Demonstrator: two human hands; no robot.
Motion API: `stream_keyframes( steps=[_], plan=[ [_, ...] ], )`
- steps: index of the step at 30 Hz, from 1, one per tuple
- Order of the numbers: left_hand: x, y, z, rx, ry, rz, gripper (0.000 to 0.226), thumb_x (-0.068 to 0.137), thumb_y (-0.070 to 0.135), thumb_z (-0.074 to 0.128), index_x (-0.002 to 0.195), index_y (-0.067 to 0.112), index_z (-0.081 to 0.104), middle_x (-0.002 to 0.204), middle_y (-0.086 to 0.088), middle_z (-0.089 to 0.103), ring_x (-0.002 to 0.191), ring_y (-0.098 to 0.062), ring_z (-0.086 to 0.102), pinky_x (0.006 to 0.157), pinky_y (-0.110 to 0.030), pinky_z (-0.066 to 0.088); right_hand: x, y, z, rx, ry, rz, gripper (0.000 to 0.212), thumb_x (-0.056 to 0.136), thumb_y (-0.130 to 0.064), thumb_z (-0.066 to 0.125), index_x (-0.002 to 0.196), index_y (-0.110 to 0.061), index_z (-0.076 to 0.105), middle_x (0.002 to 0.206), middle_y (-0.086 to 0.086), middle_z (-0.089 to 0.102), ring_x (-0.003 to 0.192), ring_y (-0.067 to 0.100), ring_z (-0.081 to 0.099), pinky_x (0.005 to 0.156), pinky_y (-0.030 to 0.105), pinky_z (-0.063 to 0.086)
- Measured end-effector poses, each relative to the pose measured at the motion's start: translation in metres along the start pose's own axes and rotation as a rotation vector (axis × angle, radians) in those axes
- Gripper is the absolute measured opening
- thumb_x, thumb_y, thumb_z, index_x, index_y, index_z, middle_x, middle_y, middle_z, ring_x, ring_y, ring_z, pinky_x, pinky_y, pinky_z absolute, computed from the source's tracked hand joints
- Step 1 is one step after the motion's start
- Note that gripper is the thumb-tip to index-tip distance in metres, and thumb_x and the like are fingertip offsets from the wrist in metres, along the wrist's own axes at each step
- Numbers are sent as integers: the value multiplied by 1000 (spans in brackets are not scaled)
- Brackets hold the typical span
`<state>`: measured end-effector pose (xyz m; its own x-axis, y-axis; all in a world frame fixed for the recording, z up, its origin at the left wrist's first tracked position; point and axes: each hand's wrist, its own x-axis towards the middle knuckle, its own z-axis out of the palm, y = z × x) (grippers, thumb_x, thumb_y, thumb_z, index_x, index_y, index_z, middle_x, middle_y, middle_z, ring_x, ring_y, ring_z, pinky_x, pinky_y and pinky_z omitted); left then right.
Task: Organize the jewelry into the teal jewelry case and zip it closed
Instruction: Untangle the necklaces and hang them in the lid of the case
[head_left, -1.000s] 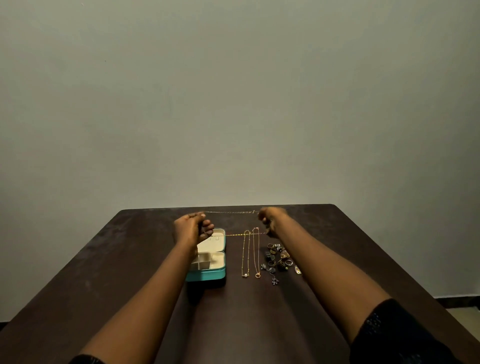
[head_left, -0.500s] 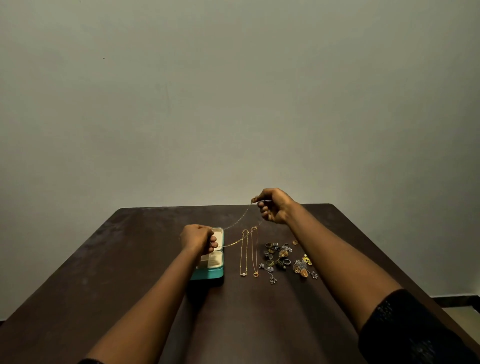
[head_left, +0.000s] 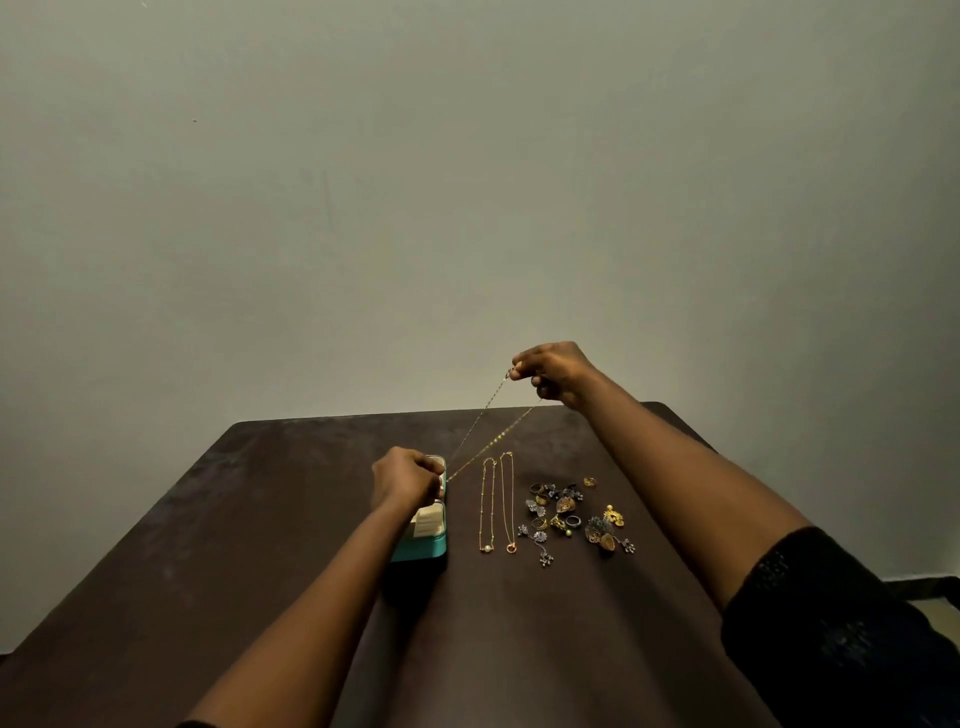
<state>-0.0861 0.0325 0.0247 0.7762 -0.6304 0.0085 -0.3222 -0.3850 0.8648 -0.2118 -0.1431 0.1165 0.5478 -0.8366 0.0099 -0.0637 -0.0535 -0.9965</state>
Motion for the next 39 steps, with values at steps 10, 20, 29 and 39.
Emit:
stream_keyframes(
  steps=[10, 20, 29, 39],
  plan=[
    [-11, -3, 30, 347, -221, 249, 24, 79, 9, 59, 96, 25, 53, 99, 0, 68, 98, -25, 62, 85, -39, 49, 23, 30, 4, 7, 220, -11, 14, 84, 10, 55, 86, 3, 66, 77, 19, 63, 54, 22, 54, 51, 27, 49],
    [7, -25, 41, 483, -190, 158, 16, 86, 15, 52, 75, 24, 58, 91, -2, 65, 98, -26, 57, 97, -59, 33, 46, 59, 6, -131, 210, -14, 13, 85, 4, 62, 96, 6, 69, 77, 15, 64, 56, 16, 57, 51, 24, 55],
    [18, -40, 33, 508, -29, 67, 15, 87, 18, 55, 86, 20, 69, 98, -5, 68, 103, -28, 56, 103, -60, 27, 63, 78, 31, -189, 217, 13, 13, 85, 6, 62, 95, 8, 70, 76, 15, 63, 51, 15, 54, 44, 19, 53],
    [-5, -34, 52, 936, -96, 233, 25, 91, 21, 52, 114, 16, 59, 120, -4, 56, 124, -27, 39, 107, -67, 9, 87, 87, 47, -702, 105, -129, 15, 82, -2, 68, 95, -4, 75, 94, 15, 72, 66, 15, 61, 61, 21, 49]
  ],
)
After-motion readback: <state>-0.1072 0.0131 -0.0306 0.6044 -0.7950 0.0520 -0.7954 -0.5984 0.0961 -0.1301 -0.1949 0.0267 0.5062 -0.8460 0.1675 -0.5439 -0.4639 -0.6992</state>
